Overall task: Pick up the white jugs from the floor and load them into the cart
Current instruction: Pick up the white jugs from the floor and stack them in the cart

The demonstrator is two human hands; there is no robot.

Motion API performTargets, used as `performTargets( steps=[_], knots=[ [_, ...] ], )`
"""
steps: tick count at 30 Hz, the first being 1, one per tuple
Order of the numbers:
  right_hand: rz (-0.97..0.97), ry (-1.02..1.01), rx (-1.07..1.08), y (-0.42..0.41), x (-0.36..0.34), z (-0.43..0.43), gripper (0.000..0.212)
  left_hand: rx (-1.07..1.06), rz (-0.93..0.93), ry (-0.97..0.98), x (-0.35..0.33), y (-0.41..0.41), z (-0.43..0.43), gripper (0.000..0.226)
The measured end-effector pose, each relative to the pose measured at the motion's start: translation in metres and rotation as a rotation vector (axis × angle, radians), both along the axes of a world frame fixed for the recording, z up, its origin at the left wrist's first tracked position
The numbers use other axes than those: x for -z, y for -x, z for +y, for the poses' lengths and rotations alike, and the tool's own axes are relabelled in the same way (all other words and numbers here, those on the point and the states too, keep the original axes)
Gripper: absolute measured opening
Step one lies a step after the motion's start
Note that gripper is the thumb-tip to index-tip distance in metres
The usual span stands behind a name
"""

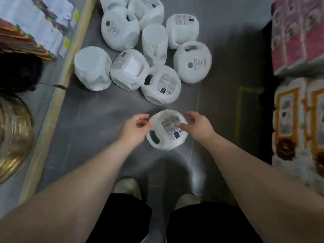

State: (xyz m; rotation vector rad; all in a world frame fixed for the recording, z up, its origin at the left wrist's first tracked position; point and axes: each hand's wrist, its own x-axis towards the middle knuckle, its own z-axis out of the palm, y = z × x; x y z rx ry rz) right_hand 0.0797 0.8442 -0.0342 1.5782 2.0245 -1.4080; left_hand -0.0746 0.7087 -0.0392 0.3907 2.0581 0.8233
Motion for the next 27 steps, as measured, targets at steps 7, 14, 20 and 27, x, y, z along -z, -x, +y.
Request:
performTargets(
  steps=[7,14,20,27],
  knots=[
    [0.026,0.127,-0.101,0.026,0.151,0.038,0.092,-0.003,-0.037,0.087,0.145,0.013,0.025,0.059],
    [0.161,0.416,0.109,0.022,0.184,0.047,0.097,-0.023,-0.245,-0.007,0.189,0.011,0.024,0.085],
    [0.226,0.408,0.242,0.009,0.114,0.02,0.125,0.007,-0.185,-0.024,0.107,0.017,0.022,0.057],
    [0.298,0.391,0.208,0.022,-0.094,0.0,0.13,-0.036,-0.196,-0.116,-0.106,0.035,0.001,0.068]
  ],
)
